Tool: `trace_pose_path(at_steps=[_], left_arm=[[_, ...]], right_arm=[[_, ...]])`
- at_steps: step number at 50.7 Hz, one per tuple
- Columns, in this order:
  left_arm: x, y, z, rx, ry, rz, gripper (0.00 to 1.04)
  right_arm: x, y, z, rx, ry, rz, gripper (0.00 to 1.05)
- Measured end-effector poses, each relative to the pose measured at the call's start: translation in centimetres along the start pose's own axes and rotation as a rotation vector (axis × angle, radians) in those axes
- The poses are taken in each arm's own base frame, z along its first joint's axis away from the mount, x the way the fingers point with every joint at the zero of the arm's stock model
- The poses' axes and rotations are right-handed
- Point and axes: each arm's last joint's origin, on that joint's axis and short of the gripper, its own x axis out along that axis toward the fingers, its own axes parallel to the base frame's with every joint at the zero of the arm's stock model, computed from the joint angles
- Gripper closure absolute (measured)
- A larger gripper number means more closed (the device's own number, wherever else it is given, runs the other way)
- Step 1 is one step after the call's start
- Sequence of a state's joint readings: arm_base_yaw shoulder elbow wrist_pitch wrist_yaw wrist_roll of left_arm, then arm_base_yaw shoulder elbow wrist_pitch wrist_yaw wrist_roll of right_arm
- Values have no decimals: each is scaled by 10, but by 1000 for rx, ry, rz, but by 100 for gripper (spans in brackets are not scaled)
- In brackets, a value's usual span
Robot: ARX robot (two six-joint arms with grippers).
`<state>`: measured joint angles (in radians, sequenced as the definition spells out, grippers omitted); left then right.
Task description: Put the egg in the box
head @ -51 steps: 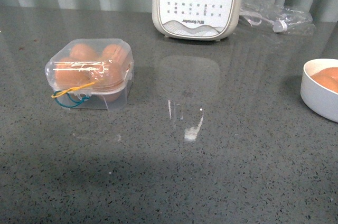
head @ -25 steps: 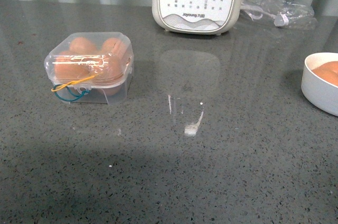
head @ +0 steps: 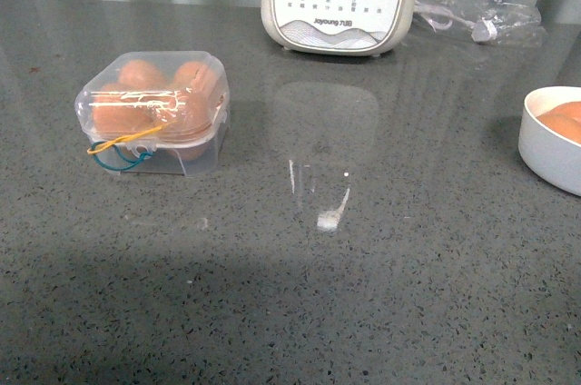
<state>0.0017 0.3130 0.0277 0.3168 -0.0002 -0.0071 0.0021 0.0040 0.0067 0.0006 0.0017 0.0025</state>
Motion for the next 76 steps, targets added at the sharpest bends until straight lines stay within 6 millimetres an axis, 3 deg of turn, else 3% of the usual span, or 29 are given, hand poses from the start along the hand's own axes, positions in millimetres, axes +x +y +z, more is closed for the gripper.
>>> trace_pose_path(at_steps=[49,59,73,76], left_arm=[[-21,0,-3,0,6,0,101],[-21,0,-3,2,6,0,66],[-21,0,-3,2,6,0,9],[-21,0,-3,3,6,0,6]], right_arm=[[0,0,0,0,0,0,7],[0,0,0,0,0,0,7],[0,0,0,0,0,0,7],[0,0,0,0,0,0,7]])
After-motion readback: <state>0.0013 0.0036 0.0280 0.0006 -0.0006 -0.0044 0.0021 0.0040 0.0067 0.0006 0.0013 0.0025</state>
